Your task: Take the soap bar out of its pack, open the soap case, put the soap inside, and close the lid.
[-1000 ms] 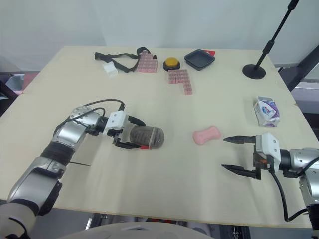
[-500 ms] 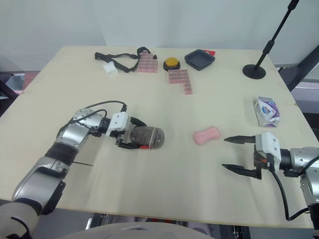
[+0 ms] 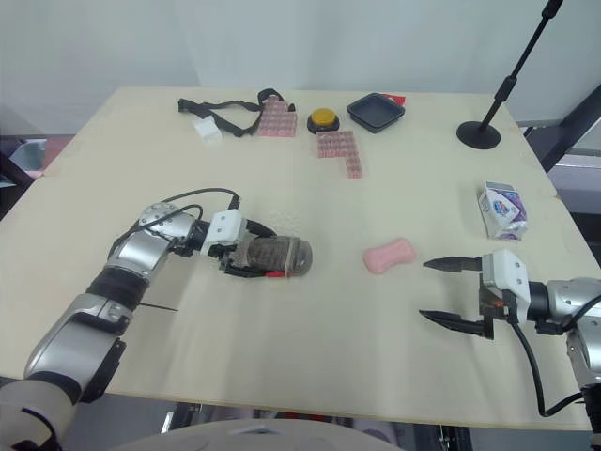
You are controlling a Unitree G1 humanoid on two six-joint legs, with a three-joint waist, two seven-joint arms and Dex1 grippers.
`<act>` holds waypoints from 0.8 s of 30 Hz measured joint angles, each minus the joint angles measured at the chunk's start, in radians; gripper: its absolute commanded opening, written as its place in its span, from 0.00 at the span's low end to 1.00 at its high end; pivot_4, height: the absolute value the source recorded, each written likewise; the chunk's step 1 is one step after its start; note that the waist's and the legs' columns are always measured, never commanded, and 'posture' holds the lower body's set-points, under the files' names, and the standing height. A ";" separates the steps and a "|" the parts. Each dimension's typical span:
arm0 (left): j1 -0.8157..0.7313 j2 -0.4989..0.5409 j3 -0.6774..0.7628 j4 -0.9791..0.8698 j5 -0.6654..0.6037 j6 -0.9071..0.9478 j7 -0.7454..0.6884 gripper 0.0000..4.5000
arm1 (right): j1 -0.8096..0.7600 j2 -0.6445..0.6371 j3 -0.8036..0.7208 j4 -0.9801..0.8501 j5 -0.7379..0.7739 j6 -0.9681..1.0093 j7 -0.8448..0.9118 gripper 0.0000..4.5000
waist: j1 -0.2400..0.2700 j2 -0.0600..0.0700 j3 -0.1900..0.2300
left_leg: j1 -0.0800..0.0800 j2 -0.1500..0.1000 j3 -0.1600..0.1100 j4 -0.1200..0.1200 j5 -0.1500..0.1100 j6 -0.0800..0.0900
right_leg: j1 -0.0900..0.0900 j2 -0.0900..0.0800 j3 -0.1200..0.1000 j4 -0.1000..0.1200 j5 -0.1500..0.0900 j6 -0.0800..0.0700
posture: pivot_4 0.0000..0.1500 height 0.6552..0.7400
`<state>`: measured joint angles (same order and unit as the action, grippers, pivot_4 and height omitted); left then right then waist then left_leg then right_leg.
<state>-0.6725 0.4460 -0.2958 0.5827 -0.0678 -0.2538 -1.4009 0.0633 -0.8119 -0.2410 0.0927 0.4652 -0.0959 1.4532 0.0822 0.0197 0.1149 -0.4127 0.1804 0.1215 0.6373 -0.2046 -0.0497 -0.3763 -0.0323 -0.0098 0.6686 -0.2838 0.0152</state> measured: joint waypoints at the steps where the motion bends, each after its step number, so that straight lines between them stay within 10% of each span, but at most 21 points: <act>1: -0.001 0.000 0.000 0.001 0.000 0.000 -0.001 0.77 | 0.000 0.000 0.000 0.000 0.000 0.000 0.000 1.00 | 0.000 0.000 0.000 | 0.000 0.000 0.000 0.000 0.000 0.000 | 0.000 0.000 0.000 0.000 0.000 0.000 | 1.00 1.00; 16: 0.002 0.002 0.007 0.009 -0.001 -0.055 0.011 0.77 | -0.033 -0.022 0.031 -0.092 0.027 0.101 -0.019 1.00 | -0.001 0.000 0.000 | 0.000 0.000 0.000 0.000 0.000 0.000 | 0.000 0.000 0.000 0.000 0.000 0.000 | 1.00 1.00; 24: 0.130 -0.022 0.089 -0.278 -0.069 -0.159 0.154 0.77 | -0.388 -0.093 0.087 -0.409 0.776 1.186 -0.674 1.00 | 0.013 0.000 0.001 | 0.002 0.001 0.002 -0.005 0.001 -0.001 | -0.001 0.001 0.002 -0.003 -0.001 -0.001 | 1.00 1.00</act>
<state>-0.5429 0.4241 -0.2064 0.3043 -0.1366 -0.4126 -1.2468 -0.3243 -0.9046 -0.1536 -0.3167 1.2415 1.0903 0.7787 0.0955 0.0199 0.1155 -0.4106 0.1810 0.1234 0.6319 -0.2032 -0.0503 -0.3768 -0.0316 -0.0079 0.6660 -0.2843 0.0143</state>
